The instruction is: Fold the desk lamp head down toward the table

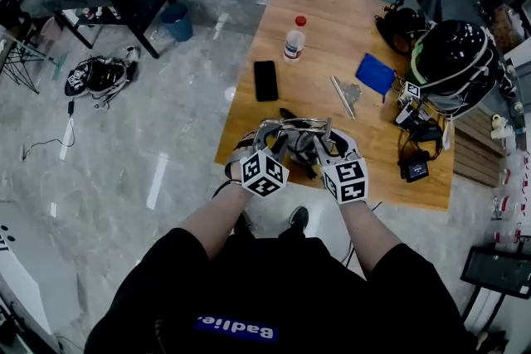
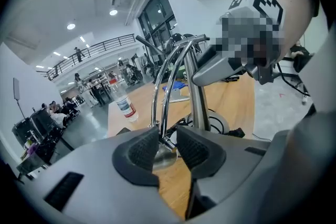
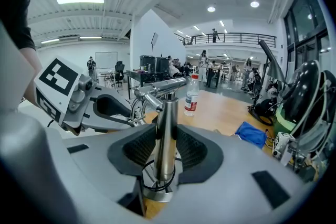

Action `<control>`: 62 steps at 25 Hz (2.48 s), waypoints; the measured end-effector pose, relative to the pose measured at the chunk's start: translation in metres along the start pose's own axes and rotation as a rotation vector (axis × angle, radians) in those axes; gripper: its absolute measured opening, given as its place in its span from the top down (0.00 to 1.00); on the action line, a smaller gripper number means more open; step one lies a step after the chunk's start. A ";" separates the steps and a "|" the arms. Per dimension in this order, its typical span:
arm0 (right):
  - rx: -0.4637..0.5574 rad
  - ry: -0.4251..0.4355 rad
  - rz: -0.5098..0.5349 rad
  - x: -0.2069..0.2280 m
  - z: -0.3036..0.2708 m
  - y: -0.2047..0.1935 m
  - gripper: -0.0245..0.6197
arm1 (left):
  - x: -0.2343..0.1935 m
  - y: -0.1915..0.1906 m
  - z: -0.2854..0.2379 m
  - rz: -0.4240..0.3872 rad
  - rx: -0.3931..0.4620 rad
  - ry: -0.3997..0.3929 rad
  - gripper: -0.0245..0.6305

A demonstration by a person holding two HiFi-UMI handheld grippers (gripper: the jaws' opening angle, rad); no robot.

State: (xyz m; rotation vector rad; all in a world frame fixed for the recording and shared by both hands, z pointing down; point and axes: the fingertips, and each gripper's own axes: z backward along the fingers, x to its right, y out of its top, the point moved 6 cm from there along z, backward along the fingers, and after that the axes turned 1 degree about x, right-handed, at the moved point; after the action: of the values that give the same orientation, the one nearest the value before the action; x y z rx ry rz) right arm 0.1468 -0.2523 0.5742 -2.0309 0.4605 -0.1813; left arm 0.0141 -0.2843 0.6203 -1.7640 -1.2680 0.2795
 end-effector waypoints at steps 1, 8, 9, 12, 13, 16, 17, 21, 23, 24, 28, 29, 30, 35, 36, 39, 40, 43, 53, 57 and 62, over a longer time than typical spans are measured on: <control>-0.008 -0.009 0.002 -0.001 -0.001 0.000 0.78 | -0.001 0.000 -0.001 0.007 -0.001 -0.014 0.81; -0.050 -0.087 0.022 -0.009 0.005 0.005 0.78 | -0.021 0.011 0.026 -0.025 0.100 -0.097 0.80; -0.043 -0.101 0.018 -0.010 0.009 0.006 0.77 | -0.029 0.017 0.035 -0.028 0.133 -0.092 0.80; -0.028 -0.131 -0.021 -0.023 0.028 0.001 0.77 | -0.037 0.029 0.065 -0.020 0.204 -0.099 0.80; -0.022 -0.131 -0.043 -0.030 0.036 -0.003 0.77 | -0.033 0.031 0.077 0.004 0.221 -0.108 0.80; 0.026 -0.110 -0.123 -0.053 0.072 -0.014 0.77 | -0.009 0.035 0.115 0.160 0.278 -0.142 0.80; 0.052 -0.097 -0.149 -0.060 0.086 -0.017 0.77 | 0.001 0.038 0.128 0.221 0.298 -0.156 0.80; 0.186 -0.013 -0.244 -0.090 0.147 -0.019 0.77 | 0.052 0.048 0.180 0.362 0.354 -0.190 0.80; 0.257 0.051 -0.279 -0.101 0.180 -0.021 0.77 | 0.081 0.054 0.203 0.411 0.372 -0.193 0.81; 0.290 0.085 -0.291 -0.106 0.197 -0.022 0.80 | 0.095 0.058 0.214 0.431 0.382 -0.193 0.81; 0.390 0.212 -0.310 -0.123 0.258 -0.025 0.93 | 0.146 0.079 0.254 0.490 0.433 -0.196 0.92; 0.409 0.234 -0.311 -0.127 0.272 -0.024 0.95 | 0.156 0.085 0.263 0.494 0.447 -0.205 0.94; 0.427 0.253 -0.310 -0.131 0.285 -0.022 0.95 | 0.165 0.090 0.271 0.494 0.460 -0.219 0.95; 0.484 0.285 -0.258 -0.160 0.337 -0.003 0.95 | 0.191 0.104 0.314 0.511 0.507 -0.297 0.95; 0.488 0.279 -0.248 -0.165 0.342 0.000 0.95 | 0.193 0.104 0.320 0.510 0.514 -0.309 0.95; 0.484 0.256 -0.244 -0.178 0.346 0.003 0.95 | 0.193 0.104 0.330 0.482 0.525 -0.330 0.95; 0.482 0.253 -0.242 -0.181 0.346 0.003 0.95 | 0.191 0.104 0.332 0.472 0.530 -0.331 0.95; 0.478 0.249 -0.235 -0.191 0.344 0.007 0.95 | 0.184 0.103 0.338 0.465 0.546 -0.331 0.95; 0.486 0.249 -0.216 -0.215 0.337 0.019 0.95 | 0.176 0.091 0.356 0.465 0.565 -0.322 0.95; 0.482 0.250 -0.208 -0.221 0.338 0.020 0.95 | 0.177 0.089 0.363 0.460 0.574 -0.317 0.95; 0.478 0.251 -0.207 -0.228 0.338 0.021 0.95 | 0.177 0.086 0.369 0.462 0.575 -0.316 0.95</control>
State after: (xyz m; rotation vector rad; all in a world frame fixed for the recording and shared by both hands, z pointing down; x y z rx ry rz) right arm 0.0405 0.1045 0.4064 -1.5864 0.3212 -0.6192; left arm -0.0868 0.0596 0.4038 -1.5107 -0.8437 1.1074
